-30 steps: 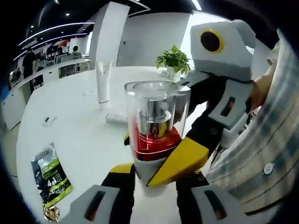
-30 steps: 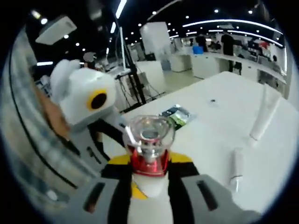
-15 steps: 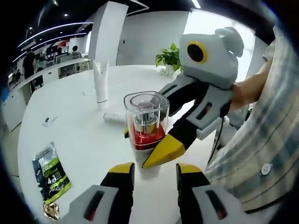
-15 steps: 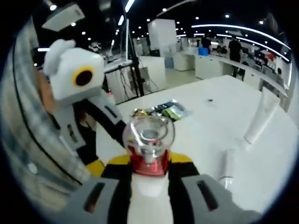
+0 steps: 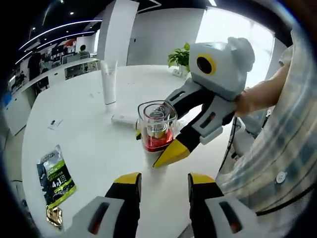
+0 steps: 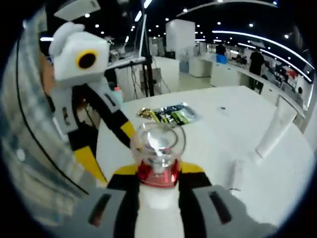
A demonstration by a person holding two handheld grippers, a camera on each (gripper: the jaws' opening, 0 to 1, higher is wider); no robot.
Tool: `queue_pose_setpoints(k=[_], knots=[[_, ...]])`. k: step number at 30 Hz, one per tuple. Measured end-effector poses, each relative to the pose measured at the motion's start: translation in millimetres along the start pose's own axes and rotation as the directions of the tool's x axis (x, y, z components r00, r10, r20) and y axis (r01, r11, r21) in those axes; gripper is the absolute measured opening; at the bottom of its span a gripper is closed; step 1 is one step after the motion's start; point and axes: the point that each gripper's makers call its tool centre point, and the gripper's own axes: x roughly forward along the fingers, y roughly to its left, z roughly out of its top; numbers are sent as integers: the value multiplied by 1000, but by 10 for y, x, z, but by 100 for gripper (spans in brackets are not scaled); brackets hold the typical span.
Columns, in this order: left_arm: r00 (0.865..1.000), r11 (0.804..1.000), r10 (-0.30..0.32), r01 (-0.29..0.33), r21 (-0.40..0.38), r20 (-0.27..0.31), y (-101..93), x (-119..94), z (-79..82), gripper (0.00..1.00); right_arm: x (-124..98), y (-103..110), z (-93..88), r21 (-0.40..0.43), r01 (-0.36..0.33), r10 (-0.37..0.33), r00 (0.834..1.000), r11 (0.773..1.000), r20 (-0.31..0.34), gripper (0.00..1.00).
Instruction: Arrange the skincare products in the storage area until every visible bottle or jar stands upright without overlapping.
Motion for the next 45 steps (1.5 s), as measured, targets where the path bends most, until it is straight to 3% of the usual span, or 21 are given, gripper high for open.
queue_pose_setpoints(k=[2, 6, 15, 25, 33, 45], knots=[[1000, 1000, 9, -9, -1, -5, 1, -4, -5, 38, -33, 18, 4, 13, -35, 35, 999, 999, 13, 26], [1000, 1000, 19, -19, 3, -3, -15, -19, -4, 38, -41, 84, 0, -48, -82, 83, 996, 995, 25, 27], [999, 999, 33, -33, -13, 10, -37, -57, -38, 38, -78, 114, -16, -91, -169, 173, 984, 982, 47, 28], [998, 998, 46, -44, -37, 37, -50, -103, -30, 38, -142, 49, -75, -44, -154, 156, 986, 987, 51, 28], [999, 998, 32, -30, -59, 25, -121, -66, -143, 38, -154, 33, -78, -20, -141, 142, 987, 990, 68, 28], [999, 997, 33, -31, -70, 35, -56, -91, -139, 38, -140, 168, -101, -127, -166, 172, 984, 978, 37, 28]])
